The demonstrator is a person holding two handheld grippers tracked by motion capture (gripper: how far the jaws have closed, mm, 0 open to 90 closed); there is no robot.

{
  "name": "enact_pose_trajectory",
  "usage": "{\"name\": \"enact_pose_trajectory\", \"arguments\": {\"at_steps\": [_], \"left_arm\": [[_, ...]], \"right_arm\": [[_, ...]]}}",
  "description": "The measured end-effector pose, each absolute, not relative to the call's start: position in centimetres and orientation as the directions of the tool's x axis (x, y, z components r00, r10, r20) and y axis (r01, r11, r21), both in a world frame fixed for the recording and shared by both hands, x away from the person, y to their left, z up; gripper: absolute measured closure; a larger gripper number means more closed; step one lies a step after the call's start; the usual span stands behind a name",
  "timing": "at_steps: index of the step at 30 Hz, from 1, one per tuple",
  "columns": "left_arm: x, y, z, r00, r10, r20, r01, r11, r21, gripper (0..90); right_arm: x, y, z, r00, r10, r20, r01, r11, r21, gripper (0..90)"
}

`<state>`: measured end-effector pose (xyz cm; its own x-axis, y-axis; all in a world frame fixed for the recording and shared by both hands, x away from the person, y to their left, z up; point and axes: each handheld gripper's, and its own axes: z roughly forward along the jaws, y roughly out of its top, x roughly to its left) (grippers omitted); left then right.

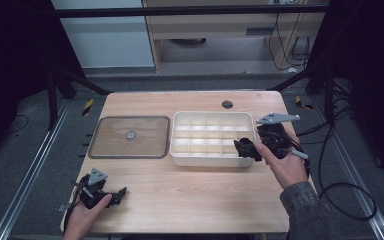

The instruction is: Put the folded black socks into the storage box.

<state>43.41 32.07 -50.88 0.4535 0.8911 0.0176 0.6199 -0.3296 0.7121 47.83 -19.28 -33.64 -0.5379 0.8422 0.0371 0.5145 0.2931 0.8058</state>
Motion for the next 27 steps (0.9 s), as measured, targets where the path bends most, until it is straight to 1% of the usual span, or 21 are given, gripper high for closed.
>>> {"name": "enact_pose_trajectory", "arguments": {"at_steps": [2, 6, 17, 27], "left_arm": [[43.4, 32.1, -50.9, 0.455, 0.89, 0.018, 0.62, -0.332, 0.711, 0.0], [43.4, 32.1, -50.9, 0.455, 0.89, 0.017, 0.619, -0.33, 0.712, 0.0], [43.4, 32.1, -50.9, 0.455, 0.89, 0.02, 0.621, -0.333, 0.71, 0.0], [43.4, 32.1, -50.9, 0.455, 0.89, 0.02, 0.621, -0.333, 0.71, 0.0]], "right_arm": [[47.4, -19.2, -34.1, -0.541, 0.84, 0.03, 0.516, 0.304, 0.801, 10.8], [46.8, -19.4, -34.7, -0.545, 0.838, 0.017, 0.515, 0.319, 0.795, 11.7], [45.6, -21.4, -37.2, -0.541, 0.84, -0.042, 0.495, 0.358, 0.792, 10.7], [44.8, -23.3, -40.0, -0.523, 0.851, -0.05, 0.525, 0.368, 0.768, 9.8]]}}
